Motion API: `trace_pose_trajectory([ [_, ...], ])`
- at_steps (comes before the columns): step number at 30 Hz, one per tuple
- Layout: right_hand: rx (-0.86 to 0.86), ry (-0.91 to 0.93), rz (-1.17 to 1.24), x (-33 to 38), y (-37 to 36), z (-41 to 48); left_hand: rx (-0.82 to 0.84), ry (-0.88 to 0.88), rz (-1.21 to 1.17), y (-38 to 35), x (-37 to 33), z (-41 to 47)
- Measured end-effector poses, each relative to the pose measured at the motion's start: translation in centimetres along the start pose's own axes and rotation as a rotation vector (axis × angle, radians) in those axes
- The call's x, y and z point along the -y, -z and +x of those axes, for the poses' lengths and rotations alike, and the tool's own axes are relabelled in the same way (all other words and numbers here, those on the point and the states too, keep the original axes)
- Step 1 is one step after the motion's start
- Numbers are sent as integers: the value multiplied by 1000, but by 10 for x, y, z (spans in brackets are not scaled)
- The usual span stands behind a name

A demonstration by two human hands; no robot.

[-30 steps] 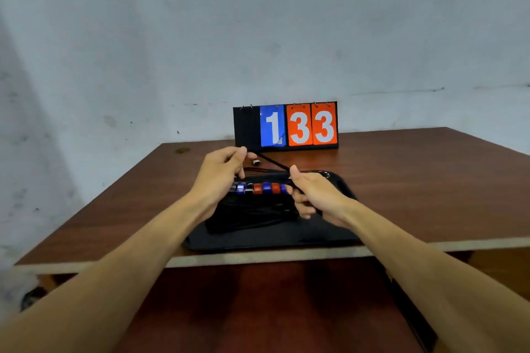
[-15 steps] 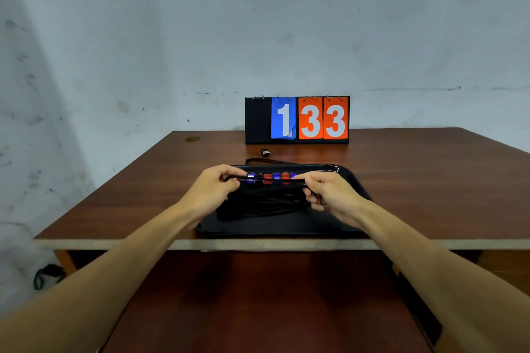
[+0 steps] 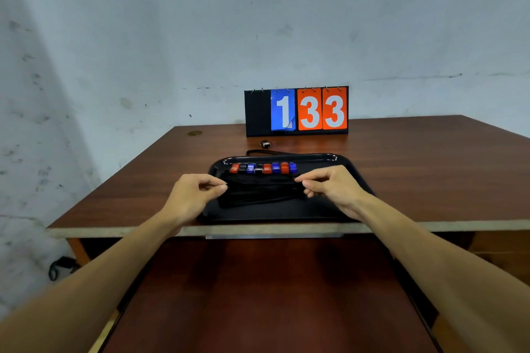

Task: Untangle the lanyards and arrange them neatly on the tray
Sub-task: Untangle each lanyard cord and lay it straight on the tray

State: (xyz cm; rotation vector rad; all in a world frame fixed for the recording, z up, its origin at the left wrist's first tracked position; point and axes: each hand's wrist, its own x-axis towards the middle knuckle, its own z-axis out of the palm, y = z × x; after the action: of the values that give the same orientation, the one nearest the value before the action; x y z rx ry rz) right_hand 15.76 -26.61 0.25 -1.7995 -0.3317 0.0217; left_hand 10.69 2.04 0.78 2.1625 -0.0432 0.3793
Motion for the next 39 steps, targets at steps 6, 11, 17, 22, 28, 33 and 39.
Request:
trace_pose_trajectory([
  [6,27,-3,-155,-2,-5,0,-2,47,51,-4,13,-1],
  [11,20,21,-277,-2,-7,-1,12,57,130,-4,27,0],
  [17,26,24,-411,-4,-8,-1,55,-34,313,0,21,7],
  [22,76,40,-527,-3,-10,0,-16,-22,253,-3,26,7],
  [28,62,44,-533,-4,-9,0,-86,-53,209,-8,26,2],
  [33,26,52,-560,-4,-11,-1,-89,-42,173,-9,27,3],
  [39,0,69,-602,-5,-13,0,-110,-25,128,-12,29,11],
])
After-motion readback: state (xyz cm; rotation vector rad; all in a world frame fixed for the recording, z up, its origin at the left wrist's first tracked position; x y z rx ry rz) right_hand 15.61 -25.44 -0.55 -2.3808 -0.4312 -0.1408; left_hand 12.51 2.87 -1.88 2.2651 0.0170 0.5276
